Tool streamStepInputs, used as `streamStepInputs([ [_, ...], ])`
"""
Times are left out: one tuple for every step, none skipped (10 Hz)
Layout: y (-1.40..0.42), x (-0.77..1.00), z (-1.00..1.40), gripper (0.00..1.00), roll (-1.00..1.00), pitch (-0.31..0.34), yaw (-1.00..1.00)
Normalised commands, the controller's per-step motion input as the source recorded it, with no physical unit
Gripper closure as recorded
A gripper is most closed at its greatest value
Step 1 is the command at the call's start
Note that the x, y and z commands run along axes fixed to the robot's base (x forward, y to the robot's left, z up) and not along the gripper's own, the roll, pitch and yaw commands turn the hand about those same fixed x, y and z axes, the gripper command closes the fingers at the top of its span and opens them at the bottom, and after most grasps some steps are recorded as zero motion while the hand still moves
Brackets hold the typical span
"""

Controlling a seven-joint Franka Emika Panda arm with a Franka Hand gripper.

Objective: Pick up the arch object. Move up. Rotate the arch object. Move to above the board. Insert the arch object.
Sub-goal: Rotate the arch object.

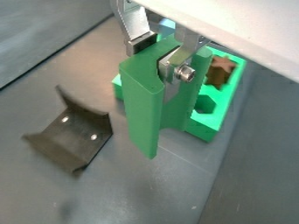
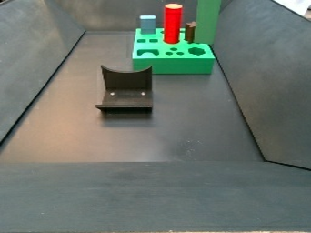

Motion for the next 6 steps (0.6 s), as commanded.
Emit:
streamStepInputs([
  [0.01, 0.0, -0.04, 1.0, -0.01, -0.068, -0.89],
  [0.01, 0.0, -0.03, 1.0, -0.01, -0.061, -0.73],
  [0.01, 0.0, -0.02, 1.0, -0.01, -0.036, -0.34],
  [-0.02, 0.01, 0.0, 1.0, 0.0, -0.01, -1.0],
  [-0.02, 0.01, 0.0, 1.0, 0.0, -0.01, -1.0],
  [-0.01, 0.01, 0.0, 1.0, 0.0, -0.011, -1.0],
])
